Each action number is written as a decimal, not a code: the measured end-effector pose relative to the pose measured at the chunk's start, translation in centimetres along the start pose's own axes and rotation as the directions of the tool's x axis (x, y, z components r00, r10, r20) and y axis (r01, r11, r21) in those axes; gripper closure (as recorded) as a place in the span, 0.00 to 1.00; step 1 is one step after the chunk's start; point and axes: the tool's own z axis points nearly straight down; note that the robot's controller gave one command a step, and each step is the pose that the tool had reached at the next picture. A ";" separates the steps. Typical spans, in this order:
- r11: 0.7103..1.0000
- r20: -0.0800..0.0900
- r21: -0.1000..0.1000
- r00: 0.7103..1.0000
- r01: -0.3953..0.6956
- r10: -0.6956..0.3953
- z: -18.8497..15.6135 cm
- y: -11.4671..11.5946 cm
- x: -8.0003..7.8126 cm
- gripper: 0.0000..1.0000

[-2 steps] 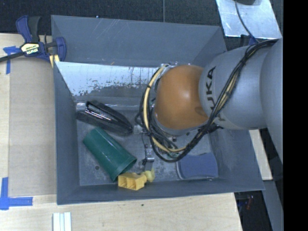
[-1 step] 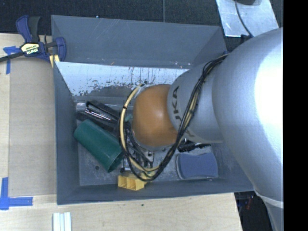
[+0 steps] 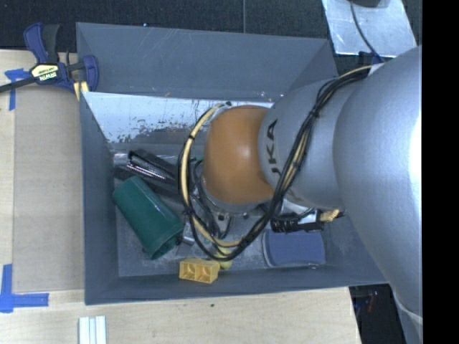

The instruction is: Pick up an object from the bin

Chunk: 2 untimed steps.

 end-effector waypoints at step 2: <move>0.993 0.003 -0.007 0.993 -0.121 0.121 5.7 3.2 1.5 0.00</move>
Offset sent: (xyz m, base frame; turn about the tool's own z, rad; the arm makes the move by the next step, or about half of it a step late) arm -0.0042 0.0319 -0.0651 0.1351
